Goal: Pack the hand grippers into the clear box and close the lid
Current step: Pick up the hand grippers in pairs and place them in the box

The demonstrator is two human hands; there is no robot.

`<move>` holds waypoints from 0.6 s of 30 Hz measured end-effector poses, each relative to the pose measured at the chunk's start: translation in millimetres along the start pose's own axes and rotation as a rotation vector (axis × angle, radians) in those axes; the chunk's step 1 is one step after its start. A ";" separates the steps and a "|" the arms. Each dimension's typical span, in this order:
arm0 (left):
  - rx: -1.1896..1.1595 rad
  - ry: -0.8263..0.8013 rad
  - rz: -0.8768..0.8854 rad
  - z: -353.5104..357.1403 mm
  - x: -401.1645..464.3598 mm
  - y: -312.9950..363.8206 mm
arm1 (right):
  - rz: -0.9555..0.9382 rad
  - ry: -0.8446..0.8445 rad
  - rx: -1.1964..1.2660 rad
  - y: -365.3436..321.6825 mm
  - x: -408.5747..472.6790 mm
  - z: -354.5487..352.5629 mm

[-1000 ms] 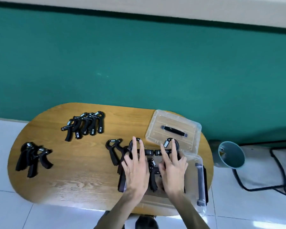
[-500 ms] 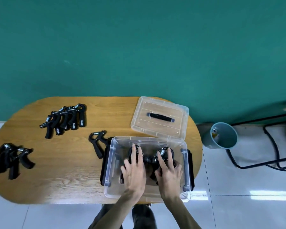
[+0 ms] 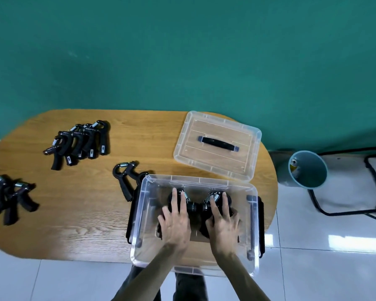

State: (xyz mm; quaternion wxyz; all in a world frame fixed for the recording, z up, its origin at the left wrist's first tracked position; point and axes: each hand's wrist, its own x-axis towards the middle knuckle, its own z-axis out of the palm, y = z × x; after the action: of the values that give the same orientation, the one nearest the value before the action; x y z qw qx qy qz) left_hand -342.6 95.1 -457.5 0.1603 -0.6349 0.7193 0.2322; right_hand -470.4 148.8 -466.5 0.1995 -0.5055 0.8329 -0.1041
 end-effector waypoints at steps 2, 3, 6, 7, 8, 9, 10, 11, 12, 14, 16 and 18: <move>0.003 -0.015 -0.007 2.1 5.1 0.5 | -0.001 -0.005 0.024 1.0 3.8 7.1; -0.001 -0.025 -0.016 2.9 7.4 0.7 | -0.007 -0.021 0.026 2.7 4.3 11.8; -0.016 -0.041 -0.029 3.2 12.8 -0.1 | -0.039 -0.071 0.014 9.2 4.6 18.5; -0.020 -0.037 -0.024 4.2 13.9 -0.9 | -0.041 -0.099 0.006 10.9 5.5 19.9; -0.024 -0.030 -0.018 5.4 14.1 -1.8 | -0.039 -0.141 -0.003 12.3 6.2 20.7; -0.025 -0.024 -0.011 7.0 13.9 -2.6 | -0.033 -0.176 -0.006 13.1 6.9 21.0; -0.021 -0.018 -0.006 8.3 13.6 -3.0 | -0.031 -0.177 -0.010 12.9 7.2 20.8; -0.011 -0.012 -0.004 10.4 13.5 -3.4 | -0.036 -0.152 -0.017 12.6 7.3 21.7; 0.001 -0.002 -0.001 11.8 13.8 -3.4 | -0.044 -0.126 -0.029 12.9 7.6 23.2; 0.017 0.013 0.004 14.1 14.5 -3.8 | -0.052 -0.114 -0.064 14.2 7.5 26.9; 0.015 0.038 0.010 16.1 14.2 -5.0 | -0.046 -0.115 -0.078 14.6 6.8 29.1; 0.011 0.058 0.019 16.8 12.3 -5.6 | -0.037 -0.109 -0.060 14.6 6.7 29.9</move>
State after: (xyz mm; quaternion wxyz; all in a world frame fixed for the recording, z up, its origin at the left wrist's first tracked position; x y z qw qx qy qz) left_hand -339.9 93.4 -478.9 0.1407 -0.6334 0.7310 0.2113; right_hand -471.8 150.5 -500.3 0.2274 -0.5315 0.8141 -0.0552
